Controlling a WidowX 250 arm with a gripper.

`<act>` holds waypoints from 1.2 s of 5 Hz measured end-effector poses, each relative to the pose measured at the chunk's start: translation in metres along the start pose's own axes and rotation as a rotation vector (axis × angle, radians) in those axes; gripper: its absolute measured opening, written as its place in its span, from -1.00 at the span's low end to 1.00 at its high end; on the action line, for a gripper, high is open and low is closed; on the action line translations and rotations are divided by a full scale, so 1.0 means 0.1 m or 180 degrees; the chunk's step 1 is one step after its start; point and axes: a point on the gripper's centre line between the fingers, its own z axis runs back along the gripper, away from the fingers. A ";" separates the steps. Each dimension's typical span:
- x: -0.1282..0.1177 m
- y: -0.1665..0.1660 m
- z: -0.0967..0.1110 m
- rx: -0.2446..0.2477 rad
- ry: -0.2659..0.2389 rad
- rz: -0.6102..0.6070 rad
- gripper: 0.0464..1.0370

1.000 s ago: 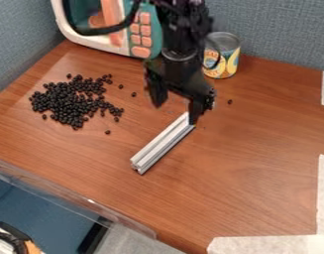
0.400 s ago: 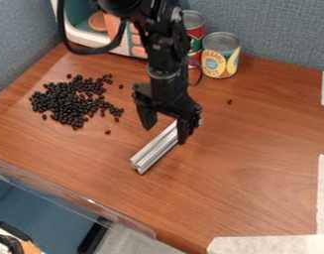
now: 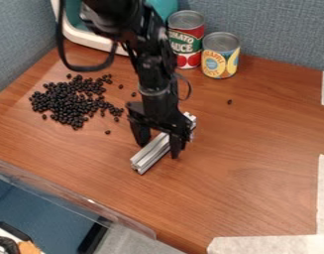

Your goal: Sweep into pile

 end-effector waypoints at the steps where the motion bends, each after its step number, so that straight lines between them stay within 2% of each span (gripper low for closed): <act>1: 0.11 -0.06 0.04 0.0038 -0.0077 -0.0070 0.87; 3: 0.27 -0.11 0.13 0.0214 -0.0148 -0.0254 0.89; 4: 0.29 -0.12 0.15 0.0235 -0.0151 -0.0250 0.64; 5: 0.28 -0.13 0.12 0.0201 -0.0106 -0.0202 0.02; 6: 0.25 -0.15 0.12 0.0177 -0.0052 -0.0111 -0.40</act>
